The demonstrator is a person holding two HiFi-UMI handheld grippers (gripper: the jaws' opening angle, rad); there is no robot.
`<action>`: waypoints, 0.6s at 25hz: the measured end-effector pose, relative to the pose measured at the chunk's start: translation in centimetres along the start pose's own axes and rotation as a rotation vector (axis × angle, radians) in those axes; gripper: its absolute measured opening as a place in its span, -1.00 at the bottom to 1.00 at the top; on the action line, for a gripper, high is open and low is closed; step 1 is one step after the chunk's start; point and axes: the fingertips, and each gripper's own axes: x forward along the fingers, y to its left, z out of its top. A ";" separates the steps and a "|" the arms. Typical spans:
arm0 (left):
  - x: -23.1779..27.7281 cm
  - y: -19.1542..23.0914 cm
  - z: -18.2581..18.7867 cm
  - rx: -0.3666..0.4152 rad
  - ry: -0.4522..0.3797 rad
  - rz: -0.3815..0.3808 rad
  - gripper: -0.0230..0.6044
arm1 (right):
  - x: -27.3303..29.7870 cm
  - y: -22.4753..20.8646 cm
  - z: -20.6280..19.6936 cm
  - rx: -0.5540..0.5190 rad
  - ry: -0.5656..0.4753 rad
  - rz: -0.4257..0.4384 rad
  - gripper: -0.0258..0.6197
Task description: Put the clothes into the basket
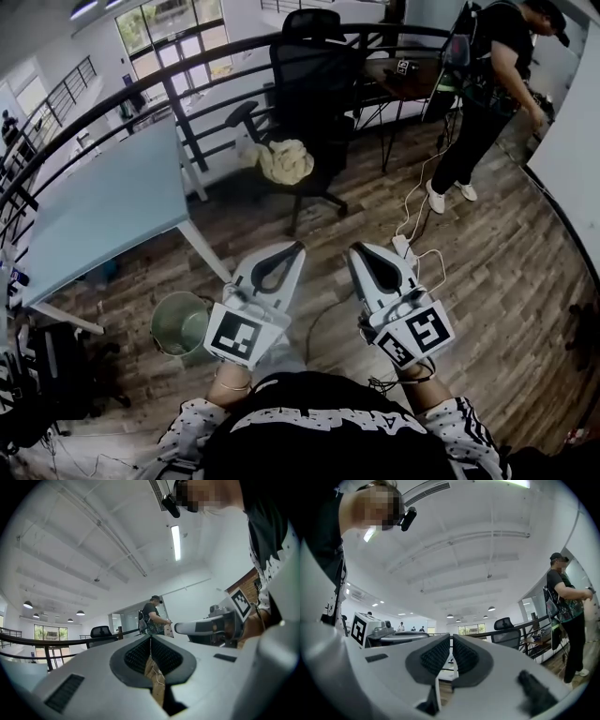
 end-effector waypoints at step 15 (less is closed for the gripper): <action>3.9 3.1 -1.6 -0.019 -0.016 -0.041 -0.88 | 3.2 -3.0 -1.1 -0.014 0.025 -0.044 -0.82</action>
